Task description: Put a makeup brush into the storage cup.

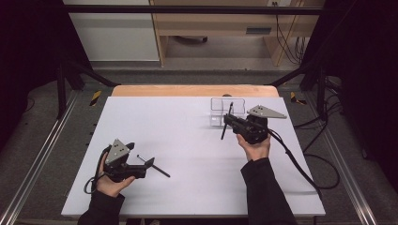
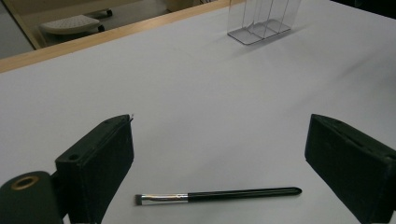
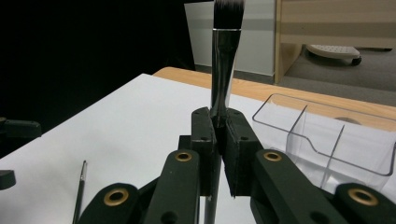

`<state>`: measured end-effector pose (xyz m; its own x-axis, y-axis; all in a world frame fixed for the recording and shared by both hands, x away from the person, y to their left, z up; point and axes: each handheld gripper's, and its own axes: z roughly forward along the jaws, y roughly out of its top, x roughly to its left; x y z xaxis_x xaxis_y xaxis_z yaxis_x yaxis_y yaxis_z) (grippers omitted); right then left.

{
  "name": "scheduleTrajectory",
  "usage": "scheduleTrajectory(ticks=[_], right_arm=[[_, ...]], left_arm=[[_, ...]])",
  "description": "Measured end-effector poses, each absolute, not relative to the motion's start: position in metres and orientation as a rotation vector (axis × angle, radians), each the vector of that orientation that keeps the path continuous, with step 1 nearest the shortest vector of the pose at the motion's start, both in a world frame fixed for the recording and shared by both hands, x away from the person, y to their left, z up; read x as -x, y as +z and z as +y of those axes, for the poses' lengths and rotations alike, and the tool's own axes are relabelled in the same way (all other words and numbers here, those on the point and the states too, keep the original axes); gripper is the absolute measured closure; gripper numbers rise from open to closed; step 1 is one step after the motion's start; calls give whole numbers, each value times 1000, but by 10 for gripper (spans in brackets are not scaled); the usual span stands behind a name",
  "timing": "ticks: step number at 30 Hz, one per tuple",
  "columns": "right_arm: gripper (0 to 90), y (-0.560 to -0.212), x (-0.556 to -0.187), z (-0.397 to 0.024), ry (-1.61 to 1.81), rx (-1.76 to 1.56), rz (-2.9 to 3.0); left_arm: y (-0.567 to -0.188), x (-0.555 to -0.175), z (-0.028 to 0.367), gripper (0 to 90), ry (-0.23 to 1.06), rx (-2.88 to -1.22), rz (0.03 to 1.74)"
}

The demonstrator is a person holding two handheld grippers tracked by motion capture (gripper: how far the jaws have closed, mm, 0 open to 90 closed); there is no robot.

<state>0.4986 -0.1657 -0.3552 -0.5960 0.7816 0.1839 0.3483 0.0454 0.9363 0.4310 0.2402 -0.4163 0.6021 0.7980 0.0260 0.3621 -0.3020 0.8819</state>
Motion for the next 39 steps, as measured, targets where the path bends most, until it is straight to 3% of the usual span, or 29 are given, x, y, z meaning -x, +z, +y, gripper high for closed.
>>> scheduleTrajectory(ticks=[39], right_arm=[[842,-338,-553,-173,1458,-1179,1835]], left_arm=[[-418,-433,246,68,589,-1893,951]])
